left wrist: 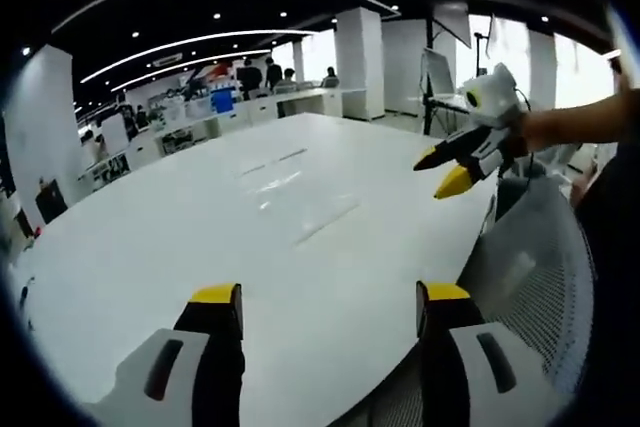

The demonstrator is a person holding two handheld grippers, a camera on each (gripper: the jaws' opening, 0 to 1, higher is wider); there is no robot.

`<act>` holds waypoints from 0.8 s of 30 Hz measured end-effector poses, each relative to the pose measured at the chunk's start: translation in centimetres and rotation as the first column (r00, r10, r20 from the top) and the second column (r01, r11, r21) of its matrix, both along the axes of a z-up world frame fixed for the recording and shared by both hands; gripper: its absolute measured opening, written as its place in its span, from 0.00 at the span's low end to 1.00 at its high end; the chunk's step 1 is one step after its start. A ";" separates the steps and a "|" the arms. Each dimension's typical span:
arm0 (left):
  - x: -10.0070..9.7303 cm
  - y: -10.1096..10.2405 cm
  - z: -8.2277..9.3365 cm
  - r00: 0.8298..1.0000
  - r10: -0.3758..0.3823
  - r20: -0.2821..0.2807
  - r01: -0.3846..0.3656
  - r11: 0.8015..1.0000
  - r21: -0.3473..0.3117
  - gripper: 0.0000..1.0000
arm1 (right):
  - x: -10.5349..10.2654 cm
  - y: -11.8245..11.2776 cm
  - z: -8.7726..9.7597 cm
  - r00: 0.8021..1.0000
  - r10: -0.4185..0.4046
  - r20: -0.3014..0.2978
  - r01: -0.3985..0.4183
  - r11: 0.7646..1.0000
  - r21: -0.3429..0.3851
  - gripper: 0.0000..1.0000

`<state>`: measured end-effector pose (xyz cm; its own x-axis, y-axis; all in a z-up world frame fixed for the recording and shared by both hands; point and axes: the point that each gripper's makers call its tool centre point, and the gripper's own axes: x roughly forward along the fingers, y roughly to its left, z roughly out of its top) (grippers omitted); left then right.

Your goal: Open the resealable bag by pulling the two sides of the seal apart until the entire bag opening is separated and visibly accessible.

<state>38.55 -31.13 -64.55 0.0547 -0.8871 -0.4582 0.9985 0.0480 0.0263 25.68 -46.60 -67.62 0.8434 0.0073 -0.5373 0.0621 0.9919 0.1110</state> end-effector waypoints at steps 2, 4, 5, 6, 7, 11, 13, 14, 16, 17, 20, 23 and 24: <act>0.0 -0.1 0.2 1.000 0.010 -0.006 -0.010 1.000 -0.010 0.69 | -0.3 0.3 -0.2 1.000 -0.009 0.004 0.009 1.000 0.006 0.61; 0.1 -0.3 0.1 1.000 0.014 -0.008 -0.014 1.000 -0.010 0.71 | -0.6 0.5 -0.2 0.999 -0.031 0.019 0.031 0.999 0.011 0.62; 0.2 -0.3 0.1 1.000 0.015 -0.008 -0.015 1.000 -0.010 0.72 | -0.7 0.5 -0.2 0.999 -0.036 0.026 0.035 0.999 0.007 0.63; 0.2 -0.4 0.1 1.000 0.016 -0.012 -0.016 1.000 -0.010 0.72 | -0.7 0.6 -0.2 0.999 -0.041 0.033 0.041 0.999 0.003 0.64; 0.2 -0.5 0.0 1.000 0.014 -0.013 -0.014 1.000 -0.007 0.73 | -0.8 0.5 -0.1 0.998 -0.053 0.038 0.054 0.999 -0.003 0.66; 0.2 -0.4 -0.4 1.000 0.007 -0.003 -0.007 1.000 0.002 0.80 | -1.0 0.7 0.2 0.996 -0.074 0.058 0.074 0.997 0.002 0.75; 0.2 -0.4 -0.6 1.000 0.012 -0.005 -0.012 1.000 -0.003 0.85 | -0.9 0.9 0.5 0.993 -0.086 0.081 0.083 0.996 0.039 0.80; 0.2 -0.4 -0.6 1.000 0.012 -0.007 -0.012 1.000 -0.005 0.87 | -1.0 0.9 0.5 0.992 -0.090 0.087 0.087 0.996 0.038 0.82; 0.1 -0.3 -0.7 1.000 0.012 -0.010 -0.012 1.000 -0.009 0.90 | -1.1 0.9 0.7 0.991 -0.094 0.092 0.091 0.995 0.032 0.86; 0.1 -0.3 -0.7 1.000 0.015 -0.012 -0.015 1.000 -0.009 0.91 | -1.1 0.9 0.7 0.991 -0.095 0.090 0.093 0.995 0.026 0.87; 0.1 -0.3 -0.9 1.000 0.021 -0.017 -0.021 1.000 -0.009 0.93 | -1.3 0.9 0.8 0.990 -0.103 0.099 0.103 0.995 0.015 0.90; 0.0 -0.2 -1.2 0.999 0.026 -0.031 -0.026 1.000 -0.009 0.94 | -1.5 1.0 0.7 0.989 -0.112 0.099 0.110 0.994 0.022 0.93; 0.0 -0.2 -1.2 0.999 0.027 -0.036 -0.027 1.000 -0.009 0.94 | -1.5 1.1 0.6 0.988 -0.115 0.098 0.113 0.993 0.024 0.93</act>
